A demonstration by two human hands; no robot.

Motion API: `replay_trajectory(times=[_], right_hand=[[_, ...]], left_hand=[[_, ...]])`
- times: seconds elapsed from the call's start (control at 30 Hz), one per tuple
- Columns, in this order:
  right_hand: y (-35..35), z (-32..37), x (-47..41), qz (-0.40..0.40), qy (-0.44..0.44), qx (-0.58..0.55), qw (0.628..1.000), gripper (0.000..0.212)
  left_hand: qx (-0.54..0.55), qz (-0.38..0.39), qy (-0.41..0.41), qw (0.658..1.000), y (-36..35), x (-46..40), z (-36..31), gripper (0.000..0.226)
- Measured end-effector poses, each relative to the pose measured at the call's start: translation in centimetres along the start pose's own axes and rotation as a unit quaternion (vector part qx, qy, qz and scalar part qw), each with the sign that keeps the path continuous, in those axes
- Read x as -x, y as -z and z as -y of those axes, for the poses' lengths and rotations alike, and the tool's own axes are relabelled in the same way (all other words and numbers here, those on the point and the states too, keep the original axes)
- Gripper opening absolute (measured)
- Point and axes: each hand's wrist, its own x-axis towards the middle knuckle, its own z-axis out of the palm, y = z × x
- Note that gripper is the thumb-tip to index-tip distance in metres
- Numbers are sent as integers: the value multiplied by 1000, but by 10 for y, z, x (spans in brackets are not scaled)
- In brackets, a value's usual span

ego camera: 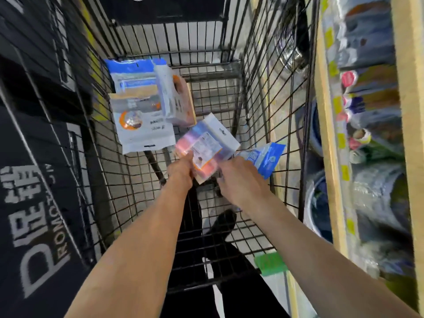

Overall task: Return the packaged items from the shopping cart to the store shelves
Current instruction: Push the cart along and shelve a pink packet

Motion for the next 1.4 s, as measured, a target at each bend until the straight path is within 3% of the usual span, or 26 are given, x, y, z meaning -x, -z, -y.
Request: replay_trajectory(times=[0.07, 0.17, 0.23, 0.33, 0.4, 0.47, 0.53, 0.6, 0.67, 0.7, 0.73, 0.77, 0.83, 0.87, 0.9, 0.97, 1.1, 1.2, 1.27, 1.4], right_hand=[[-3, -5, -1, -1, -13, -29, 999, 29], [-10, -10, -2, -15, -15, -55, 998, 28], [-15, -15, -5, -36, -16, -83, 996, 22], [-12, -17, -10, -103, -58, -212, 970, 19], [3, -13, -10, -126, -123, -352, 919, 32], [18, -7, -16, -107, -194, -497, 839, 53], [33, -7, -28, -73, -297, -642, 703, 63], [45, -11, -38, -53, -348, -729, 587, 50], [52, -17, -44, -45, -366, -733, 571, 26], [52, -20, -46, -51, -373, -718, 586, 27], [51, -23, -47, -60, -373, -706, 599, 31], [50, -24, -48, -71, -367, -692, 618, 33], [50, -23, -47, -94, -341, -685, 637, 30], [50, -21, -46, -109, -325, -689, 639, 28], [50, -19, -45, -126, -308, -687, 646, 27], [53, -15, -39, -157, -275, -668, 673, 24], [58, -9, -25, -212, -201, -580, 760, 16], [65, -8, -14, -218, -171, -565, 777, 22], [65, -12, -10, -215, -167, -563, 781, 18], [74, -12, 3, -233, -154, -570, 773, 40]], left_hand=[[-14, -7, 11, 1000, -1, -26, 10, 70], [-98, -100, -33, 990, -4, -13, 11, 59], [-95, -113, -58, 987, -12, 27, 4, 55], [-76, -43, -144, 986, -23, 67, 0, 30], [-139, 52, -269, 952, -24, 92, -8, 21], [-249, 125, -398, 874, -21, 107, -18, 21], [-400, 132, -547, 723, -18, 116, -27, 21], [-460, 133, -660, 579, -15, 125, -41, 29], [-458, 183, -718, 491, -11, 129, -63, 18], [-462, 209, -717, 478, -7, 129, -75, 15], [-464, 216, -696, 503, -3, 126, -86, 19], [-456, 183, -658, 571, 0, 124, -94, 25], [-372, 23, -537, 756, 2, 114, -112, 32], [-323, -57, -455, 828, 3, 101, -119, 35], [-282, -97, -365, 882, 2, 91, -128, 41], [-220, -70, -242, 942, -9, 72, -140, 60], [-188, -62, -210, 957, -37, 42, -148, 51], [-191, -106, -204, 954, -45, 34, -150, 61], [-194, -120, -250, 941, -45, 45, -150, 49], [-243, -87, -377, 890, -37, 91, -157, 26]])
